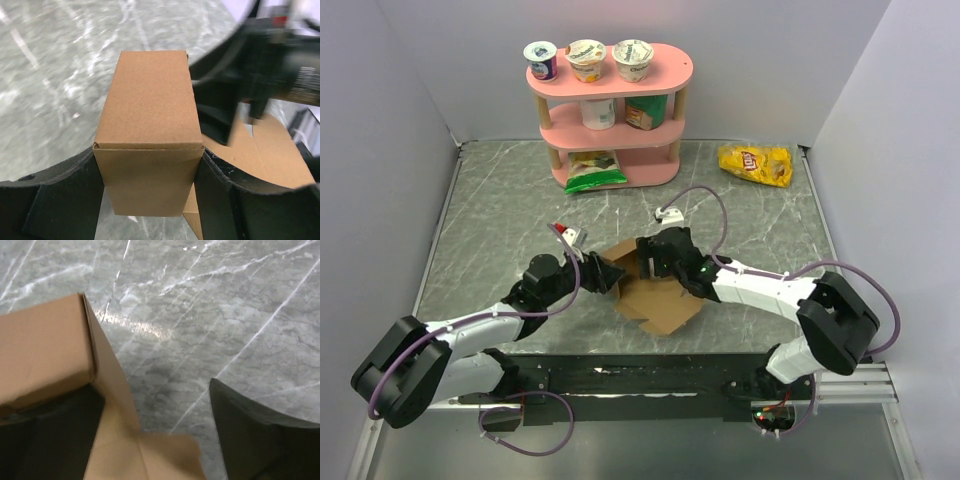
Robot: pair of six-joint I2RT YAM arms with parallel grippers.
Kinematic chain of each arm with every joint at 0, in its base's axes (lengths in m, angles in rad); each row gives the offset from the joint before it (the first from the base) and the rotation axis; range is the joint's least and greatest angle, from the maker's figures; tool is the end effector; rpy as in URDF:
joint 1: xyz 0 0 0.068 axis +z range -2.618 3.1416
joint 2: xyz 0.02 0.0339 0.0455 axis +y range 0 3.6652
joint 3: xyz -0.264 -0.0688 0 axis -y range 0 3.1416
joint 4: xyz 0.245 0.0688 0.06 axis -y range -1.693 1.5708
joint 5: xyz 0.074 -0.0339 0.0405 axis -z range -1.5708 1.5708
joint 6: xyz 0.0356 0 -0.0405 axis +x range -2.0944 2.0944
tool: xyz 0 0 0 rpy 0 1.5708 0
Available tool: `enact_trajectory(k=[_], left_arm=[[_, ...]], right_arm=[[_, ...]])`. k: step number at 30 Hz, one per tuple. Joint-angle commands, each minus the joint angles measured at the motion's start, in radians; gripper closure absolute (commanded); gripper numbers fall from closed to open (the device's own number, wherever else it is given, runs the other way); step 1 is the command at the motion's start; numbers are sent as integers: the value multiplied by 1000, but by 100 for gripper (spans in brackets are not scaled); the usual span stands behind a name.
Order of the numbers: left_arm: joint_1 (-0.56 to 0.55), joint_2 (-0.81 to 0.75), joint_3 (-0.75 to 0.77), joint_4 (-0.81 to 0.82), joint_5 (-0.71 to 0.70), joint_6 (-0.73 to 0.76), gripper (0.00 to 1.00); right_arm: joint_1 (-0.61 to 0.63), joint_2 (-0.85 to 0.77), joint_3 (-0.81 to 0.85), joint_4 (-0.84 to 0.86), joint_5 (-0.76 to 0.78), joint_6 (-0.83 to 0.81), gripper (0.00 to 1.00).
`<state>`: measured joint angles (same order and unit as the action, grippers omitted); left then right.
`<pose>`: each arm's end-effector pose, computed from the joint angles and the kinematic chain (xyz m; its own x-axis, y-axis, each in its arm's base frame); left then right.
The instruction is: Fold the paper box
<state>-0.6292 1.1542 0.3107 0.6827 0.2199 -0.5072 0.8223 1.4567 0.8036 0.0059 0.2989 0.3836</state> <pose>0.1799 -0.1406 0.1944 -0.4767 -0.2393 -0.8459 0.5913 0.6247 -0.5100 0.2167 0.2179 0.2094 -0.5827 -0.1019 -0.8062 -0.3475 0.9281 0.1339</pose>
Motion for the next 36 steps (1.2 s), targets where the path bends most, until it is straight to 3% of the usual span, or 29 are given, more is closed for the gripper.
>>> enact_trajectory(k=[1, 6, 12, 14, 19, 27, 30, 33, 36], left_arm=[[-6, -24, 16, -38, -181, -79, 36], [-7, 25, -44, 0, -315, -186, 38], [-17, 78, -114, 107, -439, -283, 38], [-21, 94, -128, 133, -456, -303, 38], [-32, 139, -140, 172, -468, -315, 37], [-46, 162, -142, 190, -481, -321, 37], [-52, 176, -139, 205, -475, -320, 37], [-58, 185, -151, 247, -446, -306, 31], [-58, 176, -156, 256, -416, -275, 7]], right_arm=[[5, -97, 5, -1, -9, -20, 5], [5, -235, -9, -119, -55, 15, 0], [-6, -364, 46, -467, 32, 262, 0], [-18, -400, 20, -498, -12, 360, 0], [-92, -455, -107, -344, -161, 445, 0], [-106, -366, -80, -228, -285, 446, 6], [-106, -332, -66, -207, -316, 434, 14], [-107, -308, -46, -218, -316, 403, 32], [-117, -286, -17, -251, -300, 342, 51]])
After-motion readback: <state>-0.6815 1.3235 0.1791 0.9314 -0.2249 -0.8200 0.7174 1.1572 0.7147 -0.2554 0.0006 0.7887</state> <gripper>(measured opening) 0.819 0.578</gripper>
